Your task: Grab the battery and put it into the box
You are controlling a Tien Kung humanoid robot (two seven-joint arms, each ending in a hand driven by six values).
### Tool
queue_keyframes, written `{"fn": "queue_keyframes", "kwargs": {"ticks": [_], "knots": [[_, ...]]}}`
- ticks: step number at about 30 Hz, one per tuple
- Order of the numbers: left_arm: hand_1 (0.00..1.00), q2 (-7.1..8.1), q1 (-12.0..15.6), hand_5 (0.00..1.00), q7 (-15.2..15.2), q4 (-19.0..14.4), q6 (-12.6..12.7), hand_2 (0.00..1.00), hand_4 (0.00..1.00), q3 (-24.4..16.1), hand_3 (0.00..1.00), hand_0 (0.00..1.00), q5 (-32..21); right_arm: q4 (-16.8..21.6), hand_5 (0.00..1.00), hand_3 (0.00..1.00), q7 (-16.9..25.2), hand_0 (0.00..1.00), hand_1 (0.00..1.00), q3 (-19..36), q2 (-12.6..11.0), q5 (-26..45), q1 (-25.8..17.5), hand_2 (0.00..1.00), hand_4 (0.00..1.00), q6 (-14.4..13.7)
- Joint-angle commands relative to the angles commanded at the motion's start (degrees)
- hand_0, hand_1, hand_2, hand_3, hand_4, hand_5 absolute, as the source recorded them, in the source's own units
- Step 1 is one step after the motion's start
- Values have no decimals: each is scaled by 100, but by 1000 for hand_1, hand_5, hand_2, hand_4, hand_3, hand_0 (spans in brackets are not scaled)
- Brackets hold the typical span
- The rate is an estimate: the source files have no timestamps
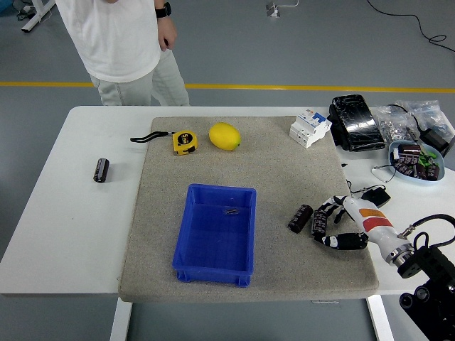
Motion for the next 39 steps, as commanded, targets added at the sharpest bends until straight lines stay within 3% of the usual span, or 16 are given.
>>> {"fn": "queue_keyframes", "kwargs": {"ticks": [8,16,17,22,23,28,29,39], "knots": [[682,18,40,641,31,0,-7,714,666,-57,625,727,87,547,188,497,-133,289,423,-106,-20,-34,200,489,908,64],[681,34,71,640,48,0,-6,714,665,-88,625,727,127,1074,194,501,-248,304,432,-645,11,-1,624,493,916,205],[680,38,74,639,48,0,-7,711,665,-89,627,726,130,1120,228,534,-261,395,491,-738,22,-2,688,539,953,237],[680,53,66,639,48,-1,-7,711,665,-89,627,726,138,1248,228,534,-329,395,491,-1140,91,2,965,539,953,374],[678,58,65,637,44,0,-7,709,663,-84,624,727,130,1269,260,612,-344,507,559,-1219,107,-7,1016,614,998,409],[678,72,59,637,38,6,1,709,663,-87,624,727,122,1335,260,612,-421,507,559,-1551,170,-158,1222,614,998,660],[677,77,58,636,38,7,2,708,663,-90,625,727,123,1327,293,974,-408,775,772,-1595,184,-202,1258,861,998,764],[672,98,48,632,28,16,13,707,663,-93,624,726,101,1261,289,998,-296,811,813,-1598,205,-184,1316,907,998,912]]}}
